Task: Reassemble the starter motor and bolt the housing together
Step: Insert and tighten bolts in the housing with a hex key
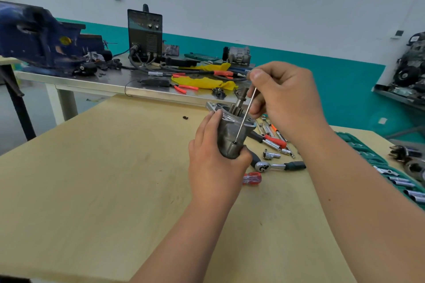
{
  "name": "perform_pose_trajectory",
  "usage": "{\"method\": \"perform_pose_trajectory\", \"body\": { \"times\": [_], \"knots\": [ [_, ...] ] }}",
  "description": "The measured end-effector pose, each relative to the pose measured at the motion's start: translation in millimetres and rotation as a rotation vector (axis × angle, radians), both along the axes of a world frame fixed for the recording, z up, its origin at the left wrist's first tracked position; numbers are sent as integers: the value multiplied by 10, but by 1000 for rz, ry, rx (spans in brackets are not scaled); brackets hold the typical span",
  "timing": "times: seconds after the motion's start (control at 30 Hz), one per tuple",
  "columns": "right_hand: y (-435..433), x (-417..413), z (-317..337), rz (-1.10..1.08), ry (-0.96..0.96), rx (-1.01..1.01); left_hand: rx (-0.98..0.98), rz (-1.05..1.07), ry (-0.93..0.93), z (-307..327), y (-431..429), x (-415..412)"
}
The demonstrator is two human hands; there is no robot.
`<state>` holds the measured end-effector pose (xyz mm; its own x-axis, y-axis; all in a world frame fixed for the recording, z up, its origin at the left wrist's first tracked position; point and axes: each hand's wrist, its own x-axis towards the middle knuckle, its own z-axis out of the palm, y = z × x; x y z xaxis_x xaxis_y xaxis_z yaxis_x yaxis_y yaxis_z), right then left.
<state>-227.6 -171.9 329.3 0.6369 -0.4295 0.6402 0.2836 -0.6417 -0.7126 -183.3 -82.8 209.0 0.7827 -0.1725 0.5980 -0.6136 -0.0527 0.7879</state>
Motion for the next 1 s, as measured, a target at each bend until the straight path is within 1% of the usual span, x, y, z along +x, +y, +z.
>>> {"method": "perform_pose_trajectory", "body": {
  "times": [0.1,0.17,0.4,0.47,0.53,0.63,0.73,0.8,0.9,1.0],
  "knots": [
    [7,-15,-23,1,-19,10,0,4,-1,-2,10,-7],
    [13,-32,-24,-20,-43,-22,1,5,0,-1,16,-12],
    [96,0,-82,-337,-126,-168,-23,7,6,-10,16,-11],
    [131,15,-60,-344,-116,-211,-32,12,8,-15,17,-7],
    [127,17,-19,-232,-53,-145,-35,16,10,-14,15,2],
    [79,7,42,88,84,50,-51,10,18,-5,20,28],
    [-1,41,77,390,168,318,-64,6,29,8,34,51],
    [-65,63,74,539,183,465,-69,8,41,10,41,69],
    [-111,103,62,641,165,577,-80,10,56,14,64,90],
    [-91,190,52,642,143,660,-87,9,58,18,85,96]
  ]
}}
